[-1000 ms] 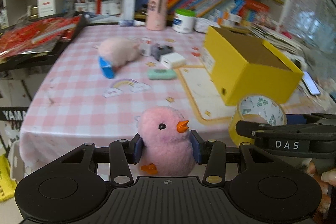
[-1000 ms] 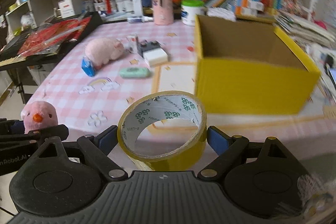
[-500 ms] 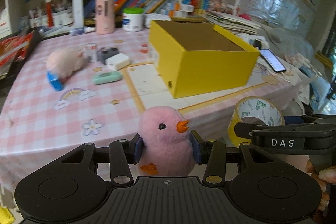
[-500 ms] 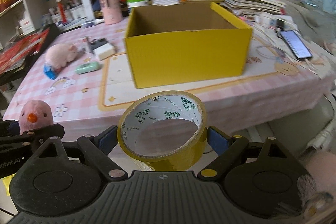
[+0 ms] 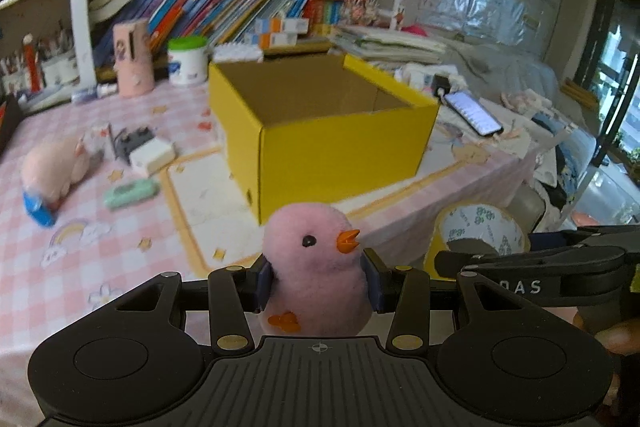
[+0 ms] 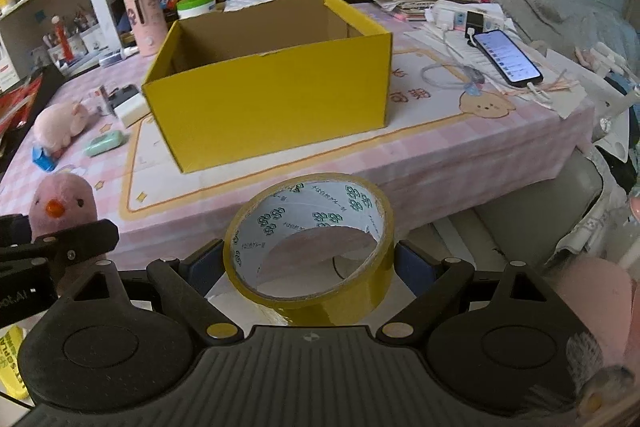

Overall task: Organize objects
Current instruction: 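Carry the chick and tape roll with both tools over the yellow box, then lower and open both tools, dropping chick and tape into the box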

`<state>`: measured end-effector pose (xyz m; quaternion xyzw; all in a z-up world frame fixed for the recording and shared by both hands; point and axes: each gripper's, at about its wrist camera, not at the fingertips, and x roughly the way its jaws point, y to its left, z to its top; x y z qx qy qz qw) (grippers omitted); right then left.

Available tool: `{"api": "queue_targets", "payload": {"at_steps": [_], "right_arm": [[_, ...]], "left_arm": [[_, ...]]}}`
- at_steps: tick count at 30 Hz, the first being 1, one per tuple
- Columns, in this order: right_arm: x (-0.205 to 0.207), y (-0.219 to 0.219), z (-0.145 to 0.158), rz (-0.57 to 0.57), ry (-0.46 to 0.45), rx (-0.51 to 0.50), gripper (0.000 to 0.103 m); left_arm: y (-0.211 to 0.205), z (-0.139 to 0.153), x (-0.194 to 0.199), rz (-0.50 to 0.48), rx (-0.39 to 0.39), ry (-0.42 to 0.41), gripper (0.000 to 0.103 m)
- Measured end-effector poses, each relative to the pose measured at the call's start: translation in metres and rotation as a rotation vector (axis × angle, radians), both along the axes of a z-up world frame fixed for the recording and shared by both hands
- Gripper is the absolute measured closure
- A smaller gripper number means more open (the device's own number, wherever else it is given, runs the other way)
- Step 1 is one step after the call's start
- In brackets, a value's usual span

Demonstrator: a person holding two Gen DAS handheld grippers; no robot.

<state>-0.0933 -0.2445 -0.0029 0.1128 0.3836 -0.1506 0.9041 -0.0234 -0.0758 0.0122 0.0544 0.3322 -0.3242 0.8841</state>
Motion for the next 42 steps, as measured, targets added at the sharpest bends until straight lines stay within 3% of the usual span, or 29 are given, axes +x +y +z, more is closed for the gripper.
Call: {"api": "queue_targets", "payload": {"at_steps": [13,25,33,37,42], "right_arm": [[0.039,-0.051,0.039,0.007,-0.121,-0.050,0.014],[0.134,-0.103,0.067,0.163,-0.214,-0.105,0.014],[0.220,-0.114,0.052,0.342,-0.125,-0.112,0.013],[0.254,-0.110,0.034,0.419,-0.049,-0.095,0.013],[0.285,-0.107,0.012,0.489,0.056,-0.081,0.013]], "left_arm": [[-0.045,0.042,0.042,0.014,-0.070,-0.141,0.059],[-0.103,0.034,0.113,0.103,-0.003,-0.148,0.059],[-0.143,0.004,0.147,0.120,0.106,-0.096,0.062],[-0.155,-0.011,0.161,0.126,0.168,-0.067,0.077],[-0.158,-0.023,0.175,0.152,0.207,-0.018,0.078]]}}
